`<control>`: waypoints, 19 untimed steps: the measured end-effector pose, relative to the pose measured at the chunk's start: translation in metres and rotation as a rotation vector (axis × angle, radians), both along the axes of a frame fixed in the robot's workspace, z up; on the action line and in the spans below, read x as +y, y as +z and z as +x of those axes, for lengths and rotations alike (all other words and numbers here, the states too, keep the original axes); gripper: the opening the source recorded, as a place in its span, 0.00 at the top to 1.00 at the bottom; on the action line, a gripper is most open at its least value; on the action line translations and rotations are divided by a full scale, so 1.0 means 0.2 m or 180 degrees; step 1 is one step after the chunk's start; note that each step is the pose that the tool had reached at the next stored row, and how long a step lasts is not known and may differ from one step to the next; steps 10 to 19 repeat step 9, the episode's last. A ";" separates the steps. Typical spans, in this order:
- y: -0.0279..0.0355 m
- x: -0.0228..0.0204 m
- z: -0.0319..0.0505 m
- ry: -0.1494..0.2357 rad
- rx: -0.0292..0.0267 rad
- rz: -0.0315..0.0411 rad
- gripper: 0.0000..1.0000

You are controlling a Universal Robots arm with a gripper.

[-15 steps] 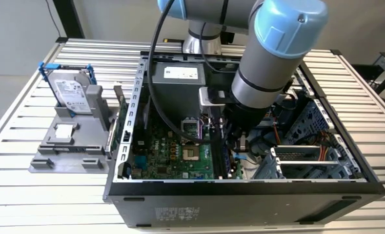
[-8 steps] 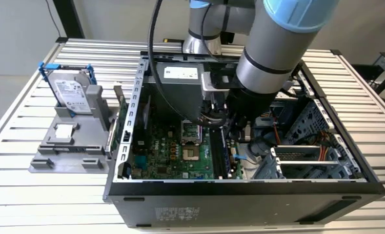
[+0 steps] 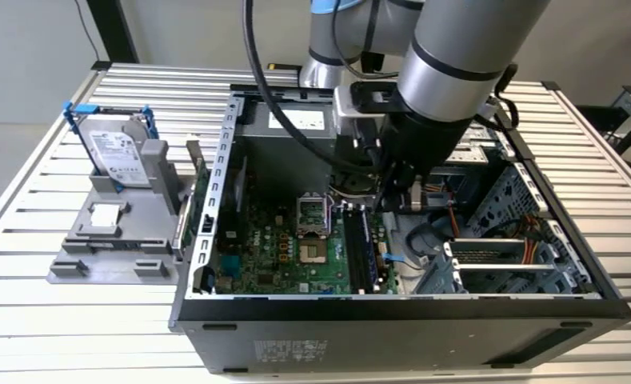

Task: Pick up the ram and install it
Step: 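Press down the ram until it locks into place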

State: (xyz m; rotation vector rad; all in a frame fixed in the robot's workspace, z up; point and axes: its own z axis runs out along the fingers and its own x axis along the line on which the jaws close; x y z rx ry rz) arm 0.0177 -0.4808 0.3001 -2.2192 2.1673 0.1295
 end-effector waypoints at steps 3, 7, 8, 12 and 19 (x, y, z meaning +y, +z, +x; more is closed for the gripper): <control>0.032 0.000 0.000 0.0000 0.0000 0.0000 1.00; 0.032 0.000 0.000 0.0000 0.0000 0.0000 1.00; 0.032 0.000 0.000 0.0000 0.0000 0.0000 1.00; 0.033 0.000 0.000 0.0000 0.0000 0.0000 1.00; 0.033 0.000 0.000 0.0000 0.0000 0.0000 1.00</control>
